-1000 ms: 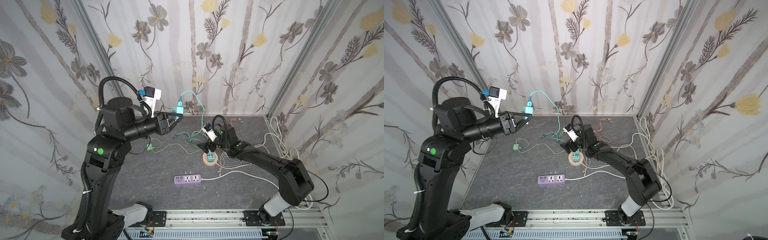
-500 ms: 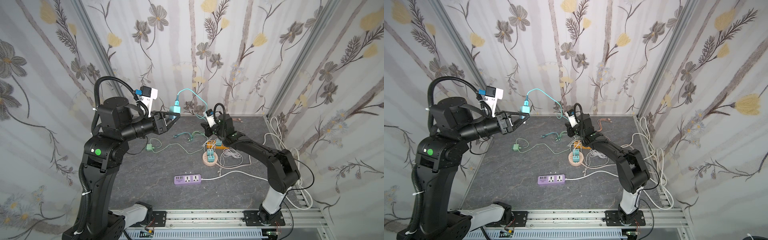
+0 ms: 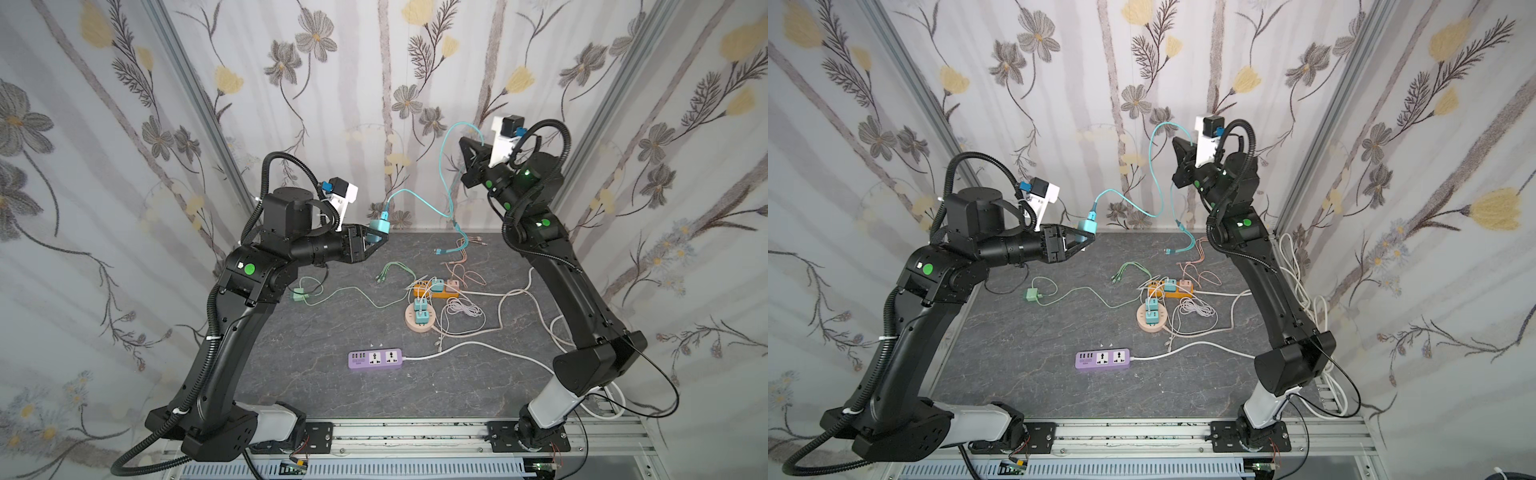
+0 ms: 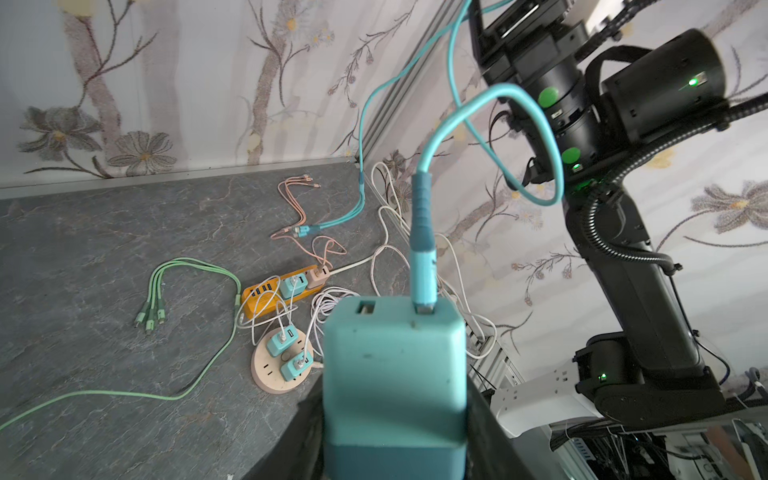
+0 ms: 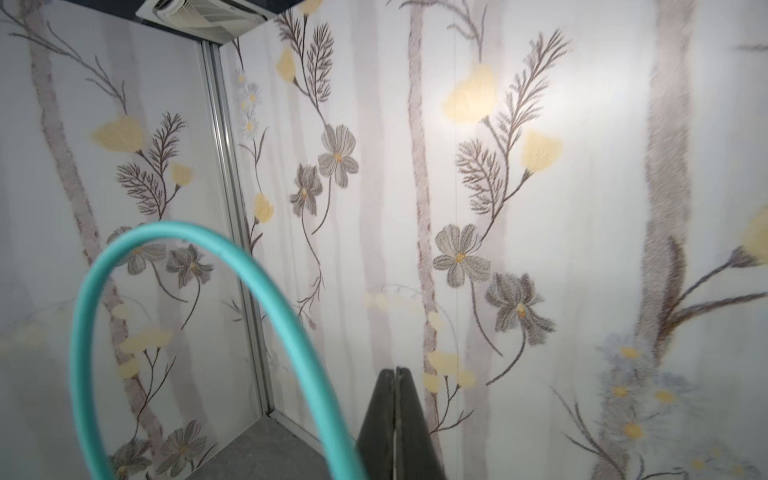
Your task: Insert the plug
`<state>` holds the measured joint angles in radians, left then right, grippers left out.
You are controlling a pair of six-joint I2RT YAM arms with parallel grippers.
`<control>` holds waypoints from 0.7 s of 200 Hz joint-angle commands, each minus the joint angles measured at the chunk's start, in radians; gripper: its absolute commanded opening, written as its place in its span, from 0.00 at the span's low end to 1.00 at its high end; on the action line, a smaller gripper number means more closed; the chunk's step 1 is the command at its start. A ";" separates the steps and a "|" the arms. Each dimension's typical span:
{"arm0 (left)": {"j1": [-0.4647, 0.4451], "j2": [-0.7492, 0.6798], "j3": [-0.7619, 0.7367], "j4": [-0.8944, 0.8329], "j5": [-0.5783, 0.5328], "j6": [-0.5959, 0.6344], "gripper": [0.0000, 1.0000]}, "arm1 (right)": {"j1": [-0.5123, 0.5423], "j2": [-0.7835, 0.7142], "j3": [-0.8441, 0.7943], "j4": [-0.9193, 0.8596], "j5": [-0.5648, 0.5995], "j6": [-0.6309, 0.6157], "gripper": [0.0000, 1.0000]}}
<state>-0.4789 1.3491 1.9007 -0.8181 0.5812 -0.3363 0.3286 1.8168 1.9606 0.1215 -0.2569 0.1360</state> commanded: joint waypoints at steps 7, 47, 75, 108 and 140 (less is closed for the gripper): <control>-0.067 0.032 0.053 0.048 -0.021 0.053 0.00 | -0.051 -0.091 0.010 -0.080 0.002 -0.029 0.00; -0.195 0.114 0.117 0.017 -0.043 0.104 0.00 | -0.170 -0.337 -0.257 -0.093 0.136 -0.083 0.00; -0.273 0.176 0.159 -0.027 -0.076 0.146 0.00 | -0.319 -0.525 -0.495 -0.115 0.171 -0.052 0.00; -0.357 0.294 0.196 -0.050 -0.067 0.175 0.00 | -0.435 -0.720 -0.740 -0.223 0.248 -0.056 0.00; -0.433 0.421 0.175 -0.026 -0.102 0.183 0.00 | -0.450 -0.836 -0.969 -0.378 0.352 -0.012 0.04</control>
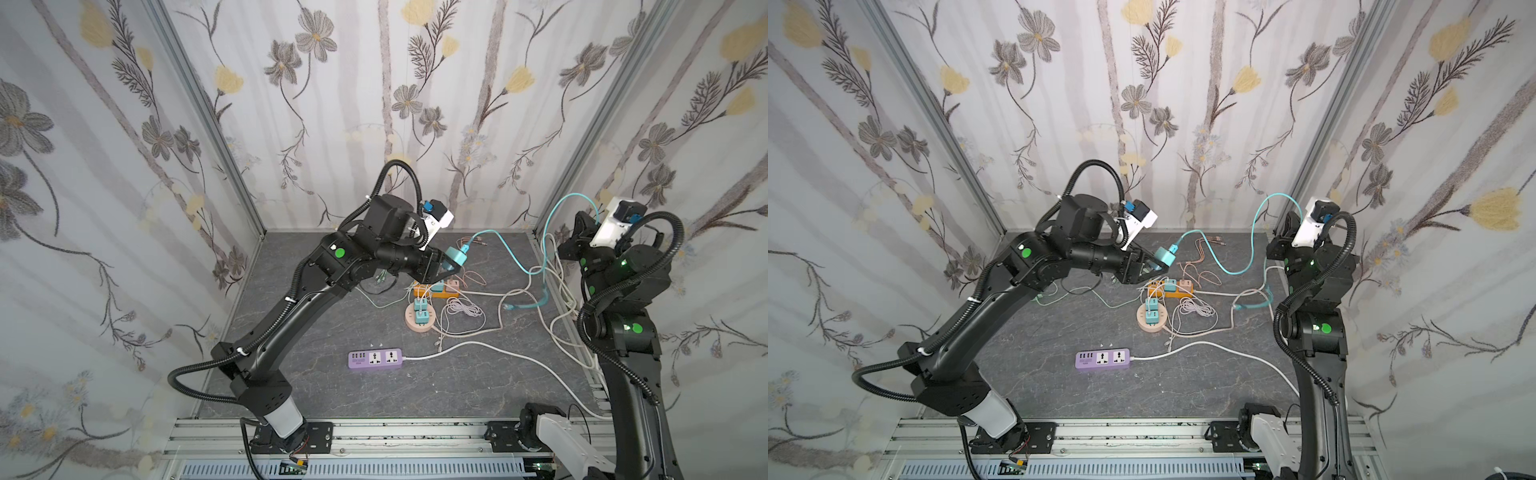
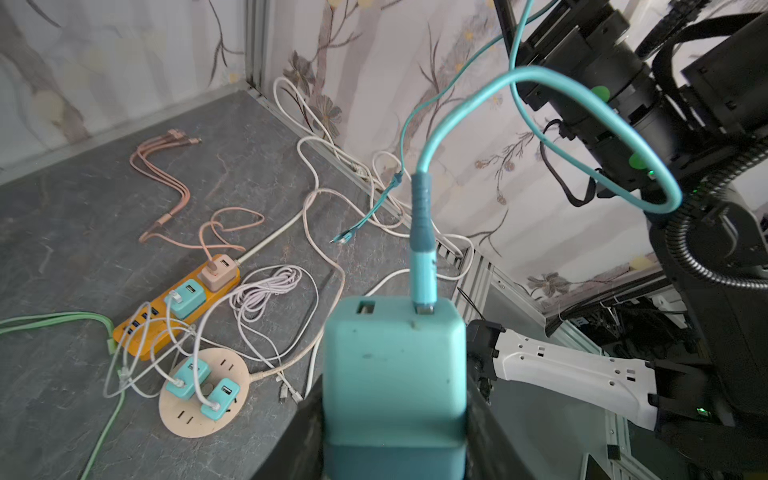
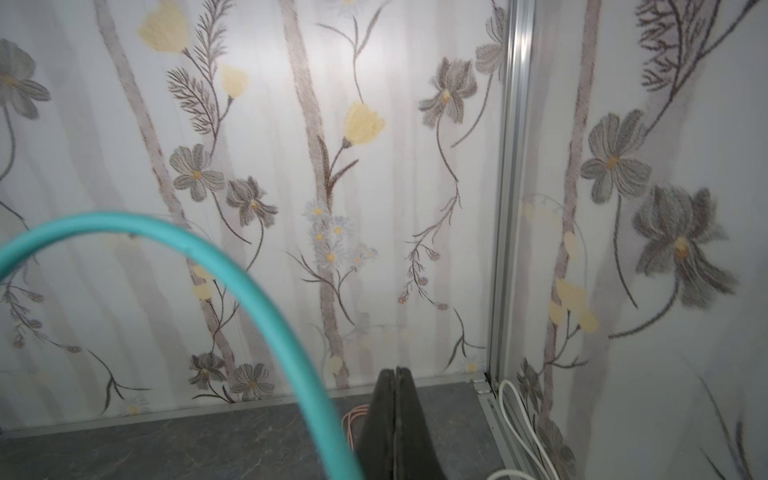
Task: Insert the plug
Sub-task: 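Carry the teal charger toward the right gripper with the left gripper while the right approaches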
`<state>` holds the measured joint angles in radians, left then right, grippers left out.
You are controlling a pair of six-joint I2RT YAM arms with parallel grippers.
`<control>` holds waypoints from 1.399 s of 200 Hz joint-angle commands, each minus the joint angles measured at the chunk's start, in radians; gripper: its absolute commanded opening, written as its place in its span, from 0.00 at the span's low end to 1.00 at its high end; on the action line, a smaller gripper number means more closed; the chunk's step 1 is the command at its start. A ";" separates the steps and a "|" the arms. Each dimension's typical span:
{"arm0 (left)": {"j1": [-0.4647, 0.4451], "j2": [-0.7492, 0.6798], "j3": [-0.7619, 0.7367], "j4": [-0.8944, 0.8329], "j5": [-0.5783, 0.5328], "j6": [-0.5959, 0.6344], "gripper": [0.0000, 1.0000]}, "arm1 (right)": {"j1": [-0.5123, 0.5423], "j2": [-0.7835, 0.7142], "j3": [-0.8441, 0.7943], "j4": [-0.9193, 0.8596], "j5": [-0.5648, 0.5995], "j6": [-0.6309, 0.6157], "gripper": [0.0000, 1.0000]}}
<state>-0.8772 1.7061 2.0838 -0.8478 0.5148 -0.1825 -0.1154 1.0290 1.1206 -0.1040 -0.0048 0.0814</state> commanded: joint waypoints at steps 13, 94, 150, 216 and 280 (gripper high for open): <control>-0.058 0.106 -0.021 0.002 -0.119 0.045 0.00 | -0.006 -0.081 -0.241 -0.201 0.104 0.126 0.20; -0.032 0.275 0.036 -0.059 -0.359 0.064 0.00 | -0.003 -0.143 -0.482 -0.484 -0.067 0.355 0.99; 0.048 0.257 0.046 -0.062 -0.344 0.064 0.00 | -0.001 -0.162 -0.426 -0.550 -0.211 0.317 0.99; 0.071 0.296 0.121 -0.071 -0.436 0.056 0.00 | 0.074 -0.188 -0.355 -0.515 -0.440 0.302 0.99; 0.038 0.214 -0.022 0.023 -0.401 0.363 0.00 | 0.217 -0.126 -0.271 -0.349 -0.716 0.383 0.96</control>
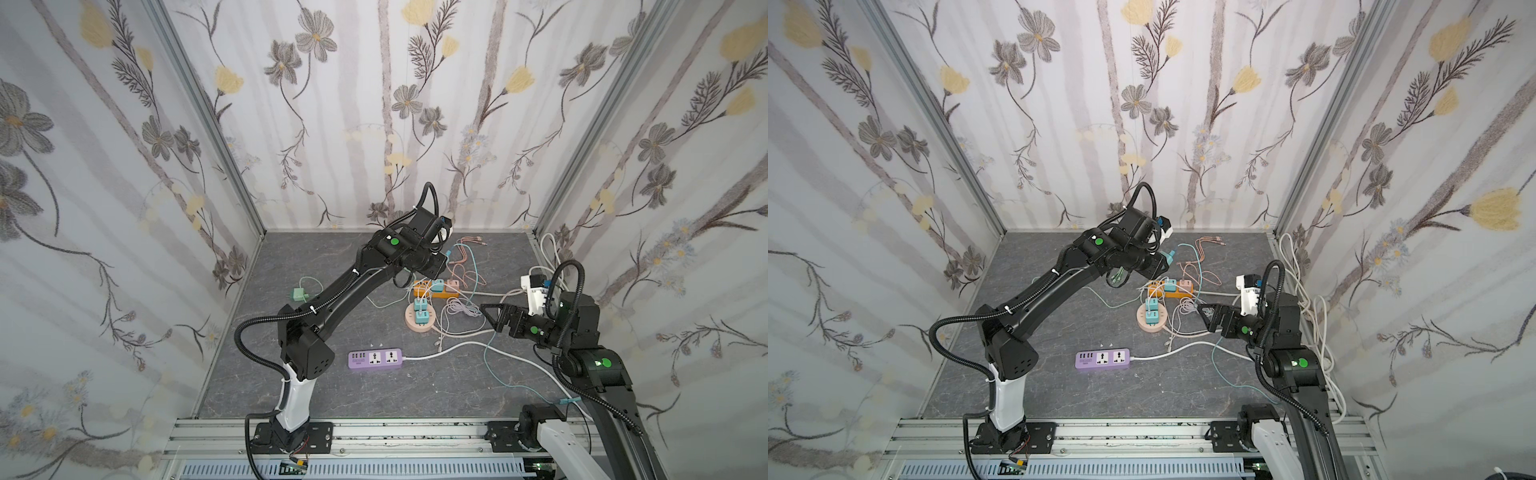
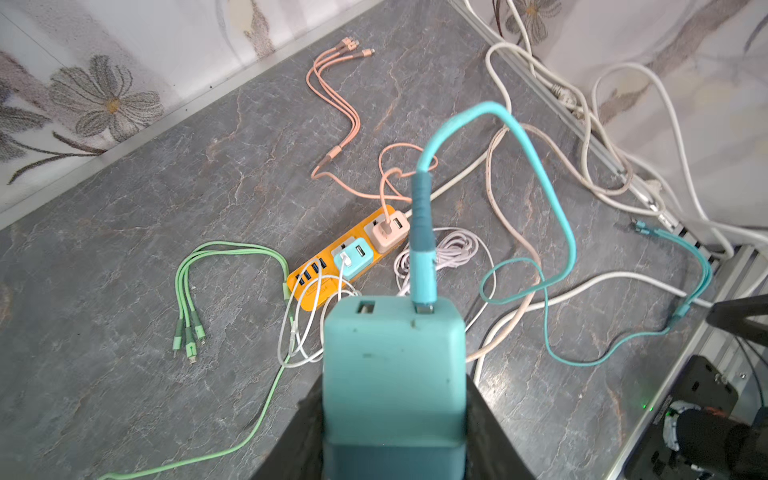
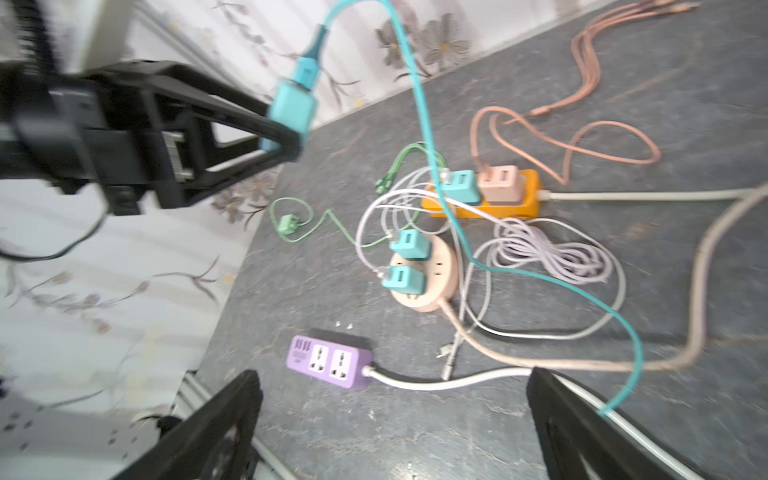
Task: Insert the plug
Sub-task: 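Carry the teal charger toward the right gripper with the left gripper while the right approaches, then close the right gripper on the teal charger while the left gripper releases it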
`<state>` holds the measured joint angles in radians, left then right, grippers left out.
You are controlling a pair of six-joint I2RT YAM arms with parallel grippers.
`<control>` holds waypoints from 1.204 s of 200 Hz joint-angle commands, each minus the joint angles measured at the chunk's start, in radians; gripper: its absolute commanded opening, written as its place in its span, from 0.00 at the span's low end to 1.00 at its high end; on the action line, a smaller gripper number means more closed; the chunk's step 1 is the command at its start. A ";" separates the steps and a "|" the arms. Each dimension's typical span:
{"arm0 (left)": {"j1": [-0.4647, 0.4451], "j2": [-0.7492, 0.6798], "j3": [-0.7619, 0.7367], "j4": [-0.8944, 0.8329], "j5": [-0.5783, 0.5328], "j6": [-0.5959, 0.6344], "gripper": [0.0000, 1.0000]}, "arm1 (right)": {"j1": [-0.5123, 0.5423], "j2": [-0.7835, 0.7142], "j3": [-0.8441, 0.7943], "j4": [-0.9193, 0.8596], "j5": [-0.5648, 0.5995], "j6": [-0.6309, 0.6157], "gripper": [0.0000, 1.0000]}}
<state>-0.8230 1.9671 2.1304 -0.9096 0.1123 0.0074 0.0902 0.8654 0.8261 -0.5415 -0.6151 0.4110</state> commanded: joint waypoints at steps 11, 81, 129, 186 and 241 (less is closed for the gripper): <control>-0.030 -0.073 -0.122 0.127 -0.012 0.246 0.00 | 0.013 0.066 0.031 0.110 -0.164 0.081 0.94; -0.070 -0.239 -0.438 0.396 -0.022 0.563 0.00 | 0.034 0.163 0.048 0.132 -0.346 0.114 0.69; -0.101 -0.402 -0.747 0.692 0.069 0.810 0.00 | 0.052 0.218 0.038 0.224 -0.355 0.170 0.67; -0.123 -0.438 -0.795 0.686 0.043 0.910 0.00 | 0.116 0.272 0.047 0.261 -0.347 0.109 0.64; -0.129 -0.464 -0.831 0.697 0.058 0.950 0.00 | 0.148 0.308 0.054 0.266 -0.300 0.046 0.53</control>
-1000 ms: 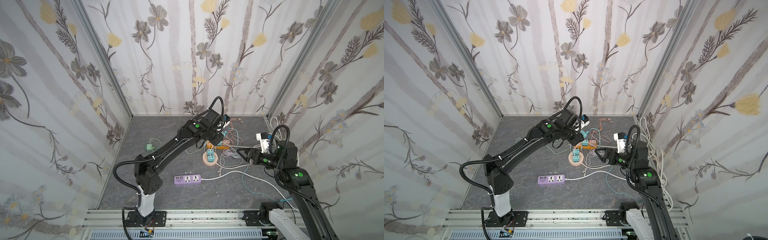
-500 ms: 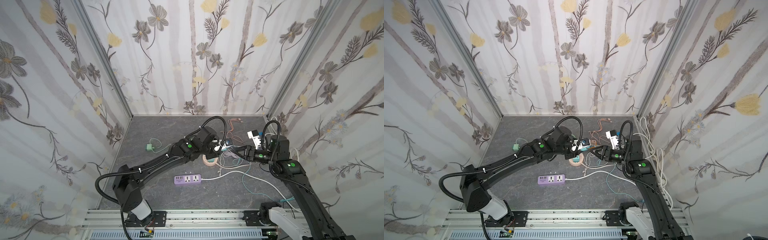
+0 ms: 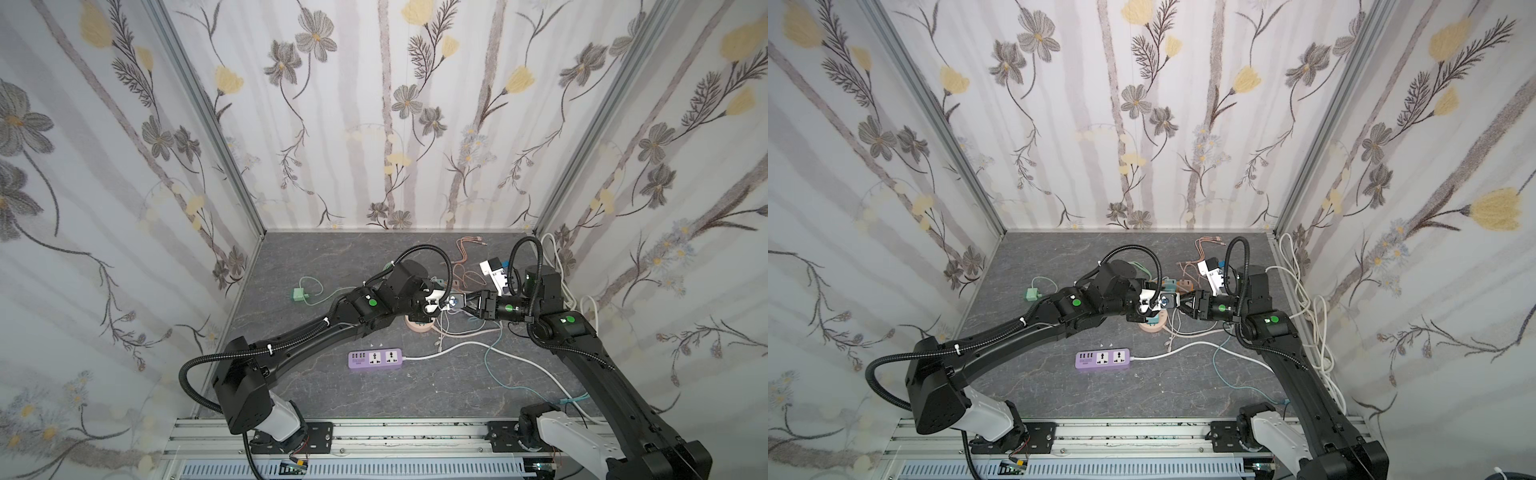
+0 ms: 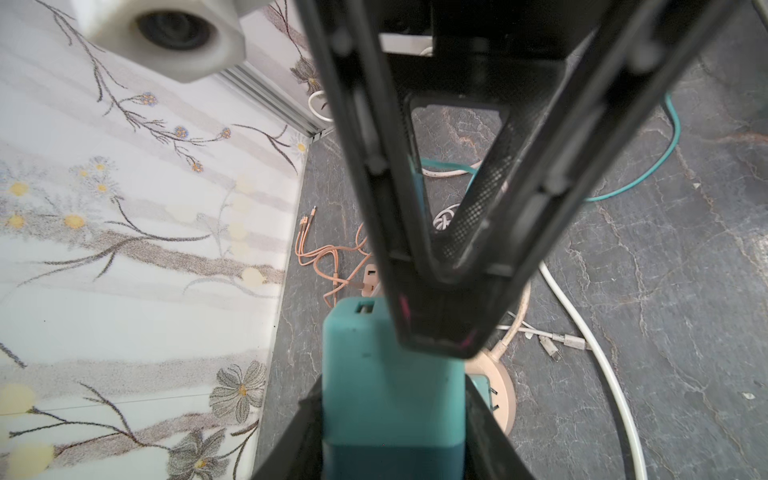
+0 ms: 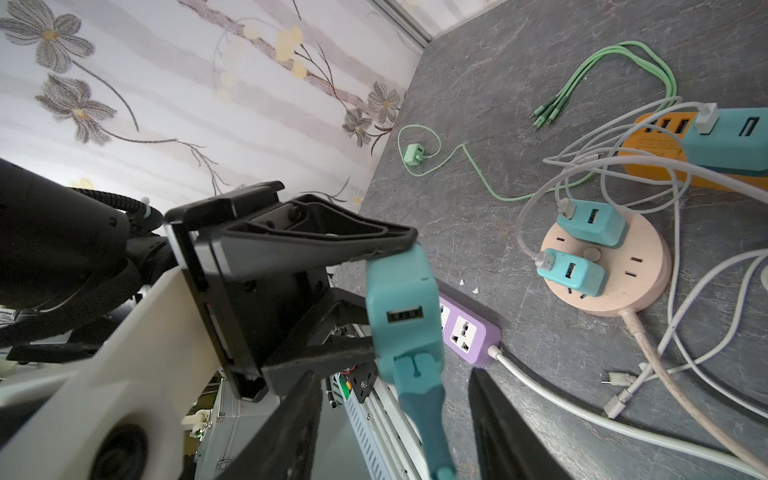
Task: Insert the plug
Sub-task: 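Close the right gripper on the teal charger while the left gripper releases it, then carry the teal charger over the purple strip with the right gripper while the left withdraws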
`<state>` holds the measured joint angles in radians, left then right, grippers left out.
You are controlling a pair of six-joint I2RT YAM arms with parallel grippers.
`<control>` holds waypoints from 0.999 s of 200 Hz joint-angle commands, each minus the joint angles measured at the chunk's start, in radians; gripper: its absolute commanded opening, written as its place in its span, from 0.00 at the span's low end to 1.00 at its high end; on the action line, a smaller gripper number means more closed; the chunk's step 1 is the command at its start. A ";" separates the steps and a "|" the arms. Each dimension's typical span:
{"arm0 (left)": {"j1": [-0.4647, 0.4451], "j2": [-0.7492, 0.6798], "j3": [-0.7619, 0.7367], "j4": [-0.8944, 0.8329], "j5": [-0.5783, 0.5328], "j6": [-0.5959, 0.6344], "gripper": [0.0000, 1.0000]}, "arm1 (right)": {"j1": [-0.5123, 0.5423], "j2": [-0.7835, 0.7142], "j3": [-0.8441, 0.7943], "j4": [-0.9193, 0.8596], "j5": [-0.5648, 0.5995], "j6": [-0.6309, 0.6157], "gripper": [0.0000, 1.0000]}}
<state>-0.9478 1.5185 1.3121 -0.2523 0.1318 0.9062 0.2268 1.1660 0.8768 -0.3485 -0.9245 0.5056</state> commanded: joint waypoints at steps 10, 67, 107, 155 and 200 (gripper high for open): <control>-0.004 -0.019 -0.017 0.037 0.050 0.052 0.00 | 0.016 0.010 0.004 0.088 0.000 -0.061 0.51; -0.005 -0.027 -0.022 0.022 0.082 0.048 0.00 | 0.042 0.042 0.005 0.144 -0.016 -0.086 0.47; -0.007 -0.032 -0.027 0.016 0.104 0.031 0.00 | 0.064 0.065 0.020 0.173 -0.020 -0.082 0.38; -0.006 -0.050 -0.043 0.004 0.096 0.021 0.00 | 0.070 0.072 0.046 0.122 -0.026 -0.147 0.15; -0.005 -0.103 -0.128 0.120 0.023 -0.034 0.35 | 0.093 0.079 0.099 0.064 -0.021 -0.240 0.00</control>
<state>-0.9539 1.4441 1.2346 -0.2031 0.1833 0.9169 0.3054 1.2396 0.9306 -0.2974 -0.9291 0.3813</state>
